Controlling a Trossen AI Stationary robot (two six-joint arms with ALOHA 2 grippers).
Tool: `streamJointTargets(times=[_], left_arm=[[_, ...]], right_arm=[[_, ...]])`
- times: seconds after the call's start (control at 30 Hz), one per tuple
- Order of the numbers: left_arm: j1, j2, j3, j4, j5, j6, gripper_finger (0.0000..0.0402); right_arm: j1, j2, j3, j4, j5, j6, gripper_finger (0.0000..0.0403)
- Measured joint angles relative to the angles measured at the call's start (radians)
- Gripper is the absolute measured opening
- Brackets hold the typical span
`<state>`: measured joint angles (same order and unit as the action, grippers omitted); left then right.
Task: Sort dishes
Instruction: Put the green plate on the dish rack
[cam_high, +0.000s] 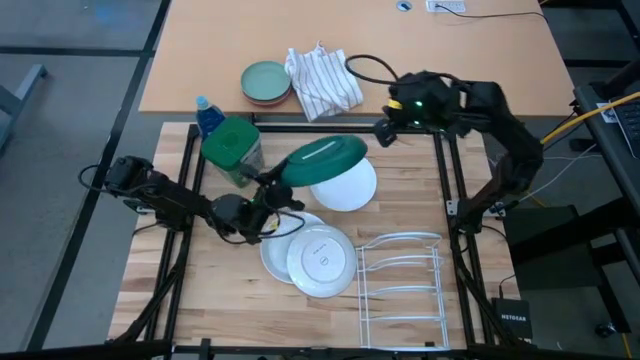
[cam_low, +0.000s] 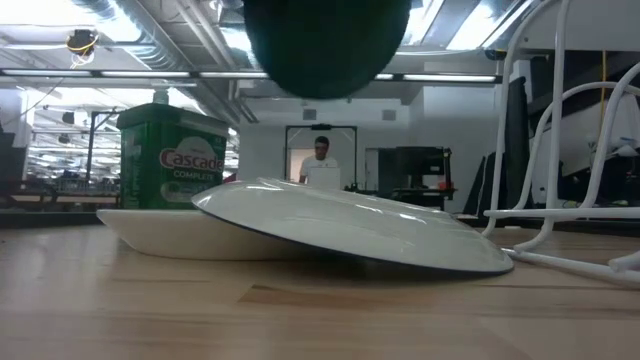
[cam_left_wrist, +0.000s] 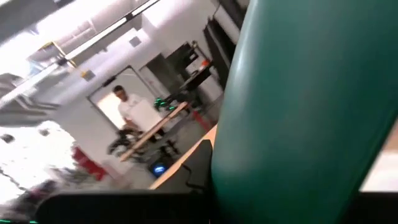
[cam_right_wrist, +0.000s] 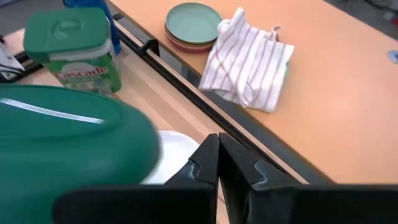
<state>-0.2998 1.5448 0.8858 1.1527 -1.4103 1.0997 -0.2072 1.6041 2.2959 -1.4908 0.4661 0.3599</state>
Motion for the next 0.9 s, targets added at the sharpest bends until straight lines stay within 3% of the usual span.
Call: streamJointTargets(times=[0.27,0.57,0.73,0.9], left_arm=[[-0.125,0.000,0.074,0.011,-0.004,-0.158,0.0030],[-0.249,0.000,0.083,-0.042,0.019,-0.474,0.0030],[-0.269,0.000,0.083,-0.184,0.227,-0.792,0.0030],[-0.207,0.014,0.083,-0.301,0.420,-1.064,0.0030]], right_arm=[[0.070,-0.045,0.000,-0.081,0.129,0.010,0.0012],[0.090,-0.124,0.000,-0.081,0.135,-0.001,0.0012],[0.090,-0.158,0.000,-0.081,0.137,-0.002,0.0012],[0.090,-0.162,0.000,-0.081,0.136,-0.002,0.0012]])
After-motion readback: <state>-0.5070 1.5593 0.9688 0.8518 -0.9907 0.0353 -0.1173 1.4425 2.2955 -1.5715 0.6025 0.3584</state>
